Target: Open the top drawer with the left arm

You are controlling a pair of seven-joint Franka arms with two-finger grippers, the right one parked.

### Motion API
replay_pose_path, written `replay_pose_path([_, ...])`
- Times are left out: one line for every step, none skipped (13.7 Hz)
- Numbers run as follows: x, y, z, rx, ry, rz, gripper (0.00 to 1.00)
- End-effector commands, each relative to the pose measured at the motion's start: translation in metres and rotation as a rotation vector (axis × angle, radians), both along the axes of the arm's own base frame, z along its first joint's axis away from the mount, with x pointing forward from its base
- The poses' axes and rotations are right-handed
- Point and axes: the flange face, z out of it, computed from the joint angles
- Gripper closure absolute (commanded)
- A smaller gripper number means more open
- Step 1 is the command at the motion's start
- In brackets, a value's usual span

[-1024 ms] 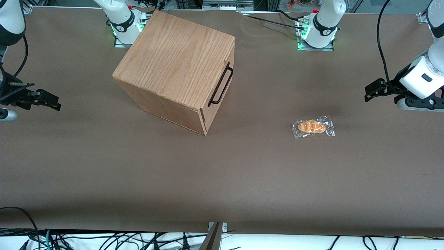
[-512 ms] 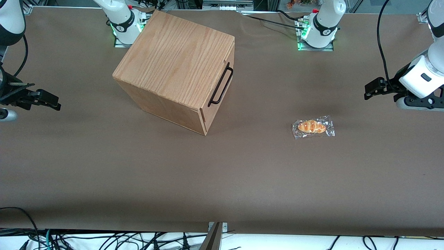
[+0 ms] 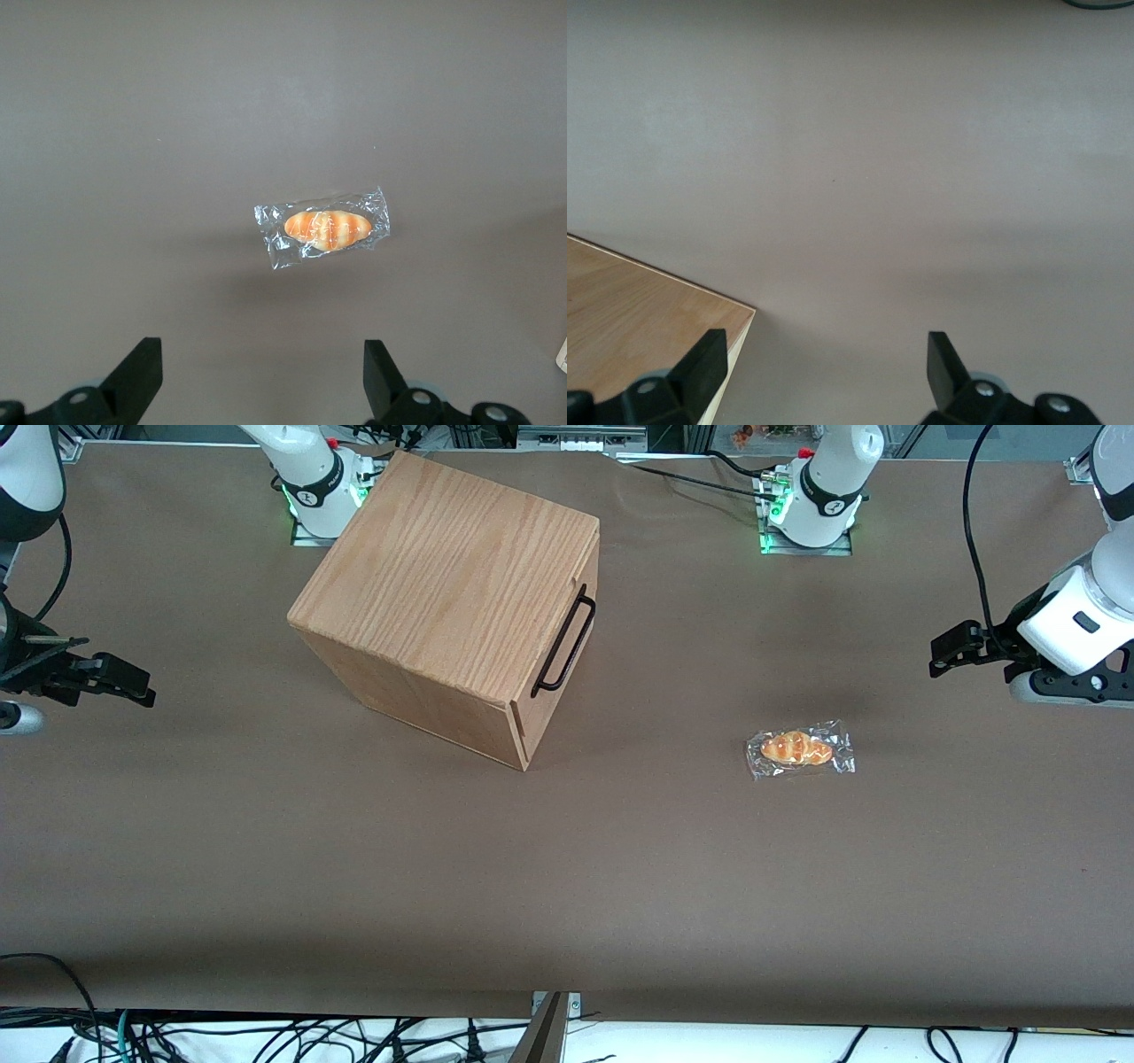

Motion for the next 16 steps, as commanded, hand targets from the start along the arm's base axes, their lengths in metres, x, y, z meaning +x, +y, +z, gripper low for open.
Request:
replay_pose_path([-0.007, 0.001, 0.008, -0.012, 0.001, -0.023, 0.00])
replay_pose_path([-0.007, 0.001, 0.007, -0.013, 0.002, -0.022, 0.00])
replay_pose_path([-0.007, 0.001, 0.007, -0.015, 0.002, -0.021, 0.00])
replay_pose_path([-0.007, 0.001, 0.006, -0.013, 0.004, -0.018, 0.00])
replay_pose_path([-0.007, 0.000, 0.006, -0.014, 0.004, -0.012, 0.00])
replay_pose_path([-0.007, 0.000, 0.006, -0.014, 0.007, -0.010, 0.00])
replay_pose_path([-0.007, 0.000, 0.004, -0.014, 0.010, -0.008, 0.00])
replay_pose_path([-0.007, -0.002, 0.004, -0.017, 0.010, -0.013, 0.00])
replay_pose_path([-0.008, -0.009, 0.002, -0.024, 0.020, -0.024, 0.00])
replay_pose_path([-0.012, -0.024, -0.001, -0.025, 0.049, -0.053, 0.00])
replay_pose_path([-0.014, -0.052, -0.005, -0.025, 0.059, -0.099, 0.00])
replay_pose_path([-0.015, -0.072, -0.007, -0.039, 0.066, -0.115, 0.00])
replay_pose_path([-0.016, -0.093, -0.015, -0.077, 0.086, -0.121, 0.00])
replay_pose_path([-0.018, -0.111, -0.020, -0.123, 0.102, -0.119, 0.00])
replay_pose_path([-0.018, -0.126, -0.025, -0.168, 0.109, -0.112, 0.00])
replay_pose_path([-0.020, -0.145, -0.032, -0.196, 0.110, -0.122, 0.00])
